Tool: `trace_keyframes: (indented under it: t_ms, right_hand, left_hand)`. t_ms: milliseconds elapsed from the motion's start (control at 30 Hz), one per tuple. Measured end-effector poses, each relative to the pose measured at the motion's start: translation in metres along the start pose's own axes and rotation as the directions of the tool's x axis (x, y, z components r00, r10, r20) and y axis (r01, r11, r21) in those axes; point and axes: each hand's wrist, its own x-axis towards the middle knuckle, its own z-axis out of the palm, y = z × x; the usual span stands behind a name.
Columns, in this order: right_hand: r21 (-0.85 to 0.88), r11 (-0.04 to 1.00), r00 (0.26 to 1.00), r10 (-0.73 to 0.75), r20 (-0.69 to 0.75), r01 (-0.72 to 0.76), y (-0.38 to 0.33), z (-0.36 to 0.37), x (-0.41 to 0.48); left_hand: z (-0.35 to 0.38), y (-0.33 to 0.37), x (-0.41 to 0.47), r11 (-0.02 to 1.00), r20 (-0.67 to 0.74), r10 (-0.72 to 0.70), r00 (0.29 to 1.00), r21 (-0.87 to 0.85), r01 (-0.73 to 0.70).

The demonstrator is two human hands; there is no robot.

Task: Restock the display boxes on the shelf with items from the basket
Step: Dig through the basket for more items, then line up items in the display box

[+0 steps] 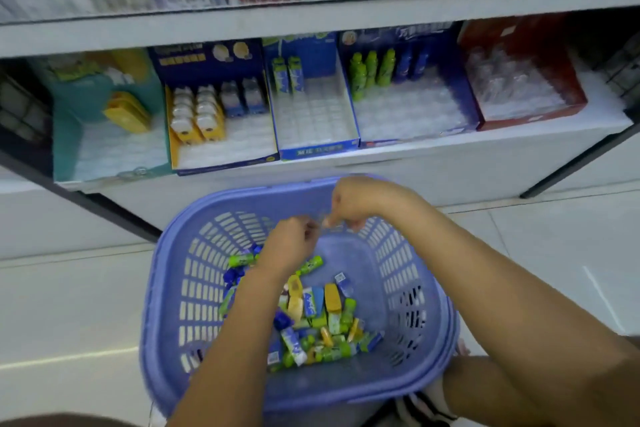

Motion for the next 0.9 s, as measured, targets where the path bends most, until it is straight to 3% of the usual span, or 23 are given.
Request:
trace_keyframes:
  t_ms: [100,267,400,467,700,900]
  right_hand:
    - [-0.034,0.997,0.984,0.072,0.164,-0.068,-0.002,0.071,0.027]
    - [-0.049,0.993,0.971,0.119,0.206,-0.111,0.026,0.155,0.060]
    - [0.069,0.986,0.963,0.129,0.237,-0.149,0.036,0.197,0.075]
    - [0.109,0.983,0.976,0.126,0.175,-0.146,0.036,0.209,0.075]
    - [0.179,0.966,0.976,0.160,0.149,-0.185,0.041,0.213,0.080]
    - [0.326,0.921,0.977,0.185,0.111,-0.211,0.041,0.180,0.097]
  left_hand:
    - [0.035,-0.045,-0.017,0.984,0.239,-0.161,0.958,0.117,0.136]
    - [0.073,-0.085,-0.041,0.975,0.510,-0.193,0.838,0.197,0.104]
    - [0.077,-0.093,-0.037,0.980,0.500,-0.184,0.846,0.155,0.121]
    - [0.076,-0.098,-0.036,0.983,0.466,-0.183,0.866,0.106,0.150]
    - [0.050,-0.116,-0.012,0.948,0.183,-0.315,0.931,0.004,0.319]
    - [0.047,-0.120,-0.006,0.967,0.381,-0.254,0.889,0.081,0.241]
